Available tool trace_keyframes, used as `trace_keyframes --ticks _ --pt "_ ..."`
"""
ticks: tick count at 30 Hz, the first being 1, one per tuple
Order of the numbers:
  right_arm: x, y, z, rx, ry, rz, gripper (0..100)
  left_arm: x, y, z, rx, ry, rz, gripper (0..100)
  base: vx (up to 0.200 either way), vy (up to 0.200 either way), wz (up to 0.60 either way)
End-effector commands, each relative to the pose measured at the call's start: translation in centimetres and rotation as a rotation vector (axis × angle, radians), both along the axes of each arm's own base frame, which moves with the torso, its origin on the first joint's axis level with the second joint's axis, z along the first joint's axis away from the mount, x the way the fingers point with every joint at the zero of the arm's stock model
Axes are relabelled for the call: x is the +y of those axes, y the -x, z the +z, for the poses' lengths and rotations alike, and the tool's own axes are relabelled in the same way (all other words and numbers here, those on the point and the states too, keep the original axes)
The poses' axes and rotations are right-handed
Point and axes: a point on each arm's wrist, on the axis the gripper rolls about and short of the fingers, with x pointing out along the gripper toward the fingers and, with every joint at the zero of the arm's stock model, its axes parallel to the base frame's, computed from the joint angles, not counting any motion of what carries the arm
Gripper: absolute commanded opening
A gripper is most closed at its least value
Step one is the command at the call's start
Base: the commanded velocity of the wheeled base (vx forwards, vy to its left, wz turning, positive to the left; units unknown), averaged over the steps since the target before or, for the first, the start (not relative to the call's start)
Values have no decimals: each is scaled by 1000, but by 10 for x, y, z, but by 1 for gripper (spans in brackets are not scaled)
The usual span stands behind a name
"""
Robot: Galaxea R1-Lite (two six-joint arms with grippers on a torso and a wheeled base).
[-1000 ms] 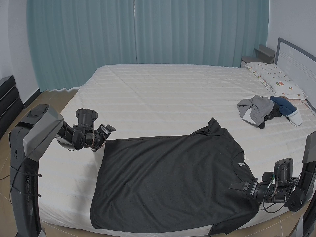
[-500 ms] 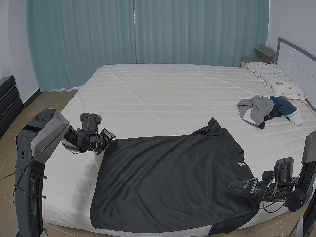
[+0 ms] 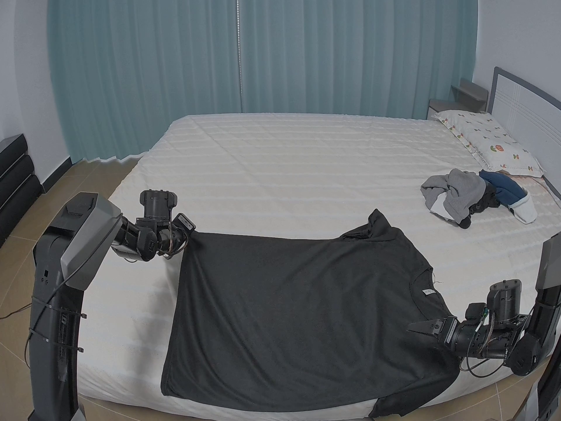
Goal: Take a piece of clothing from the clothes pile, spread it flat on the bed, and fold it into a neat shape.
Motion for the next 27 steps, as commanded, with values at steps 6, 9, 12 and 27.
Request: trace_keyframes --ticks 6,9,12,27 --pt "0 1 -2 13 1 2 100 15 -19 5 -18 -8 39 0 0 0 0" --pt "0 0 -1 -3 -2 -3 100 19 -22 6 -21 -10 47 0 0 0 0" --pt "0 -2 1 -21 -4 -7 100 21 -23 9 -18 -11 50 0 0 0 0" --pt "2 -25 5 -118 -2 -23 100 22 -12 20 37 -13 62 100 0 0 0"
